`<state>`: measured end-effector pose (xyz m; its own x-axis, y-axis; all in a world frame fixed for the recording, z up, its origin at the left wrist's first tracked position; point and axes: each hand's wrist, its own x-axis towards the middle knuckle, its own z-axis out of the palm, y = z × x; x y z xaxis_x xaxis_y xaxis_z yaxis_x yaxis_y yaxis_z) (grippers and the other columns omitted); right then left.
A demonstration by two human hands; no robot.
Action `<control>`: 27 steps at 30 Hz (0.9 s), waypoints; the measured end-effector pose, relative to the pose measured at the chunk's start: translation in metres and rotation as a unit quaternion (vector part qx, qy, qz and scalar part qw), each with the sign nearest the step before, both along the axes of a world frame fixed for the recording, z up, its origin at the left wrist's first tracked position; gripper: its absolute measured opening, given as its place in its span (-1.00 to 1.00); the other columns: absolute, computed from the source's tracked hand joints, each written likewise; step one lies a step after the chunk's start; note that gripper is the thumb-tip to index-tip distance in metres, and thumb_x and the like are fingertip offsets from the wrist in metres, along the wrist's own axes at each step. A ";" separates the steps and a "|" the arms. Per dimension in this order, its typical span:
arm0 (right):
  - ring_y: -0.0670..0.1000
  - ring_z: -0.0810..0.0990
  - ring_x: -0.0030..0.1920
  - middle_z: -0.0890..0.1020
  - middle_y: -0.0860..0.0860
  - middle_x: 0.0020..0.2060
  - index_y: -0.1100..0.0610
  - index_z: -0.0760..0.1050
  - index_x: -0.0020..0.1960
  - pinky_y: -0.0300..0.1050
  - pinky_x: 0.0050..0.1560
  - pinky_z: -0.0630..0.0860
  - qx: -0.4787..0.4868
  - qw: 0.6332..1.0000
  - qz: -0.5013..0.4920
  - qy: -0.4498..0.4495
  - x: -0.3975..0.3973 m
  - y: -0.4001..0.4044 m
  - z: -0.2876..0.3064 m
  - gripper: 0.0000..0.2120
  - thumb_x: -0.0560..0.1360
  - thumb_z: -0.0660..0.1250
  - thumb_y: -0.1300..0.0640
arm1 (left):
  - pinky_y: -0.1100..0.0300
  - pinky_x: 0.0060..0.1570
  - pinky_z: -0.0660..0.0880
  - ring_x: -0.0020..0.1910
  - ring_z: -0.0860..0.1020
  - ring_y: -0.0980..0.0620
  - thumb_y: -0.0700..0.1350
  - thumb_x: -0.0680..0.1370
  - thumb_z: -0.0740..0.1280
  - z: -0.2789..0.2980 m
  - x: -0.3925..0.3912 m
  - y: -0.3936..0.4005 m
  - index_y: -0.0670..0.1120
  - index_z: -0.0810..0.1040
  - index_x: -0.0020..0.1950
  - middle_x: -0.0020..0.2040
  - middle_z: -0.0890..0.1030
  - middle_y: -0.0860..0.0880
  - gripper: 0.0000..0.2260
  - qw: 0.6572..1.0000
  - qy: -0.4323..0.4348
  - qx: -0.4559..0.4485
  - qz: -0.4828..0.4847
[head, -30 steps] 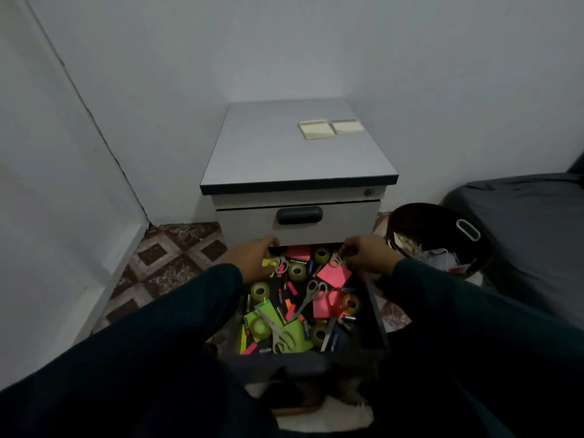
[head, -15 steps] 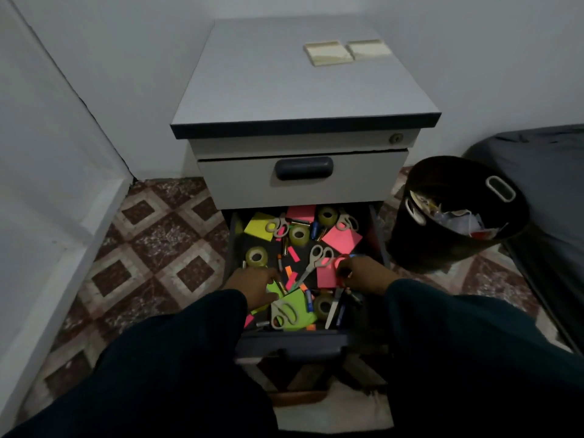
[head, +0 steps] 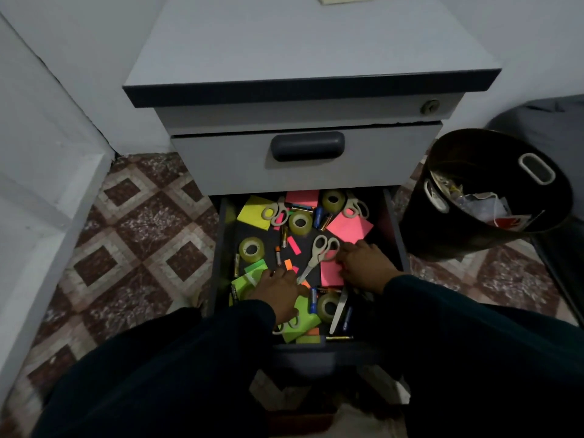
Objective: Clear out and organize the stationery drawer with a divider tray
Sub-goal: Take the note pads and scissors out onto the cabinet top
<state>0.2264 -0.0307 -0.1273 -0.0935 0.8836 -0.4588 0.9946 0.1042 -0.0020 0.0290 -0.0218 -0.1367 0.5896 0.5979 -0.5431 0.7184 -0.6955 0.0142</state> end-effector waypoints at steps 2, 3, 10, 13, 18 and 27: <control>0.14 0.28 0.36 0.33 0.08 0.37 0.09 0.26 0.43 0.03 0.30 0.25 0.005 1.000 -0.001 -0.026 -0.002 0.001 -0.002 -0.53 0.57 0.17 -0.03 | -0.06 0.39 0.09 0.44 0.16 -0.15 0.01 0.55 0.28 0.000 0.000 0.000 0.12 0.24 0.47 0.43 0.24 -0.11 -0.50 1.000 -0.005 0.004 -0.007; 0.14 0.27 0.37 0.32 0.09 0.38 0.11 0.21 0.46 0.05 0.32 0.24 0.007 0.999 -0.006 -0.036 -0.003 0.001 -0.004 -0.49 0.57 0.17 -0.05 | -0.07 0.39 0.09 0.44 0.16 -0.16 0.01 0.55 0.28 0.000 0.001 0.000 0.11 0.20 0.48 0.45 0.23 -0.12 -0.48 1.000 -0.003 0.007 -0.007; 0.19 0.25 0.34 0.27 0.15 0.35 0.10 0.10 0.50 0.10 0.29 0.28 0.004 0.996 -0.072 -0.045 -0.017 0.005 -0.010 -0.43 0.54 0.17 0.17 | -0.07 0.38 0.09 0.41 0.19 -0.16 0.02 0.60 0.17 -0.006 0.008 -0.002 0.04 0.27 0.46 0.41 0.27 -0.12 -0.59 1.000 -0.018 0.022 0.009; 0.20 0.24 0.33 0.21 0.16 0.35 0.10 0.10 0.50 0.08 0.27 0.29 0.018 0.995 -0.081 -0.048 -0.021 0.004 -0.010 -0.43 0.51 0.15 0.23 | -0.06 0.38 0.10 0.38 0.22 -0.17 0.00 0.62 0.15 -0.009 0.010 -0.001 0.04 0.33 0.44 0.37 0.32 -0.11 -0.63 0.999 -0.019 0.038 0.006; 0.19 0.26 0.29 0.24 0.13 0.33 0.14 0.23 0.41 0.07 0.24 0.28 0.051 0.996 -0.064 -0.037 -0.016 0.004 -0.009 -0.49 0.47 0.22 0.21 | -0.05 0.36 0.16 0.36 0.26 -0.15 -0.04 0.61 0.19 -0.010 0.010 0.005 -0.01 0.41 0.38 0.35 0.36 -0.10 -0.66 0.999 -0.006 0.048 0.001; 0.14 0.33 0.28 0.45 0.08 0.22 0.12 0.34 0.32 0.09 0.29 0.18 0.074 0.994 -0.077 0.018 -0.014 0.011 0.003 -0.58 0.49 0.28 0.07 | -0.04 0.32 0.22 0.34 0.28 -0.14 -0.19 0.58 0.20 -0.002 0.012 0.006 -0.05 0.33 0.36 0.31 0.37 -0.09 -0.66 0.998 -0.028 0.052 0.019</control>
